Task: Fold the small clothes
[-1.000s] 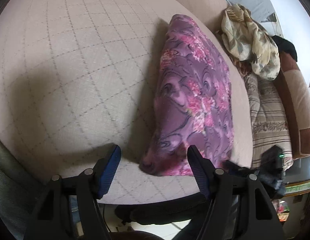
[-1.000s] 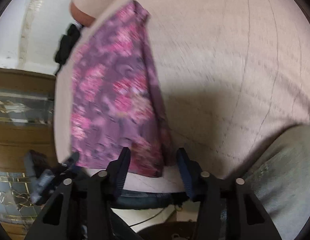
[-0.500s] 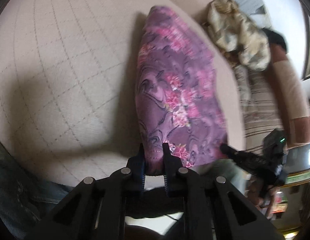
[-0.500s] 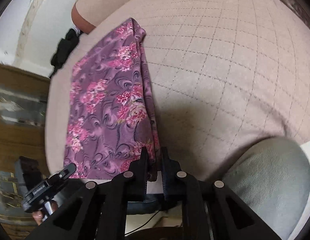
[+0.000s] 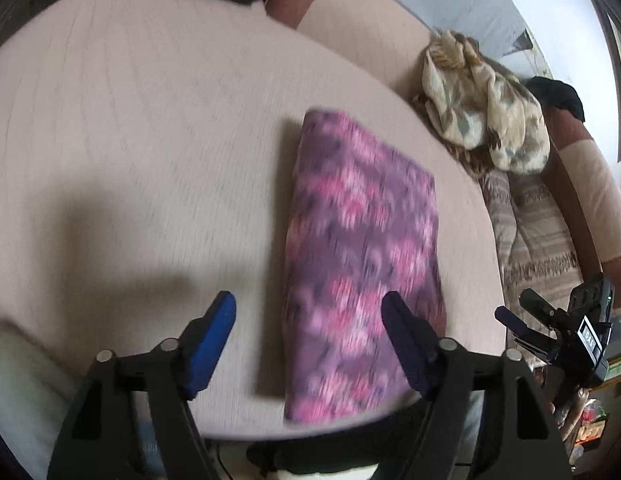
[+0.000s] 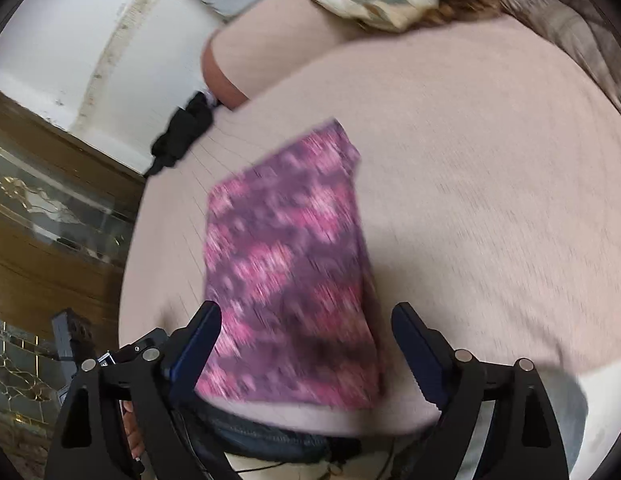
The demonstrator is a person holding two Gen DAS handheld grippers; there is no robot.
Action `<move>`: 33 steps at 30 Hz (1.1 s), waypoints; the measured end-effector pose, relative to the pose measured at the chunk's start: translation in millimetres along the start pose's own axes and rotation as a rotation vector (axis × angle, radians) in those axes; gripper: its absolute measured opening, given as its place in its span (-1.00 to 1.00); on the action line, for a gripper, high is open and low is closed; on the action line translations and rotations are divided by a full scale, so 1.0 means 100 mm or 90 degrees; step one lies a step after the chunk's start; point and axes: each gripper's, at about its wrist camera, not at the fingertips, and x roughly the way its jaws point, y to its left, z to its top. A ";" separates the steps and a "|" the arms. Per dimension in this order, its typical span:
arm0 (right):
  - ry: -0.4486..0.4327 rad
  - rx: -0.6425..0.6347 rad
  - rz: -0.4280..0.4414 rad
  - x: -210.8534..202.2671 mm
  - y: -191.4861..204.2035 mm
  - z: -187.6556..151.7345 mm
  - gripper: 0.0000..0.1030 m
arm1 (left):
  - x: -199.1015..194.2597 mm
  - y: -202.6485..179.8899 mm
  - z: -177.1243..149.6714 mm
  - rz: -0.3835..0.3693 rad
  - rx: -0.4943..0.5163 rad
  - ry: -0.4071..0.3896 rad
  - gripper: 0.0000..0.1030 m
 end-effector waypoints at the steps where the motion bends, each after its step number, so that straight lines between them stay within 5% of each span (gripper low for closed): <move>1: -0.004 -0.003 -0.001 0.03 0.05 0.08 0.79 | 0.03 -0.01 0.08 0.002 0.000 0.000 0.46; 7: -0.016 -0.036 -0.009 0.55 0.09 0.67 0.82 | 0.41 -0.03 0.68 0.015 0.008 0.002 0.46; 15: 0.074 0.048 0.004 1.58 -0.49 1.35 0.82 | 1.20 0.10 1.25 -0.039 -0.044 0.064 0.46; 21: 0.099 0.080 0.131 1.88 -0.59 1.37 0.68 | 1.48 0.19 1.31 -0.132 -0.089 0.089 0.45; 25: 0.116 0.082 0.125 1.99 -0.57 1.35 0.24 | 1.55 0.18 1.31 -0.135 -0.091 0.074 0.21; 26: 0.121 0.077 0.119 2.03 -0.55 1.35 -0.03 | 1.56 0.16 1.33 -0.138 -0.090 0.075 -0.06; 28: 0.132 0.083 0.115 2.10 -0.53 1.39 -0.47 | 1.56 0.14 1.38 -0.136 -0.097 0.089 -0.18; 33: 0.102 0.035 0.142 1.92 -0.26 1.59 -0.53 | 1.10 0.01 1.64 -0.195 -0.067 0.040 -0.27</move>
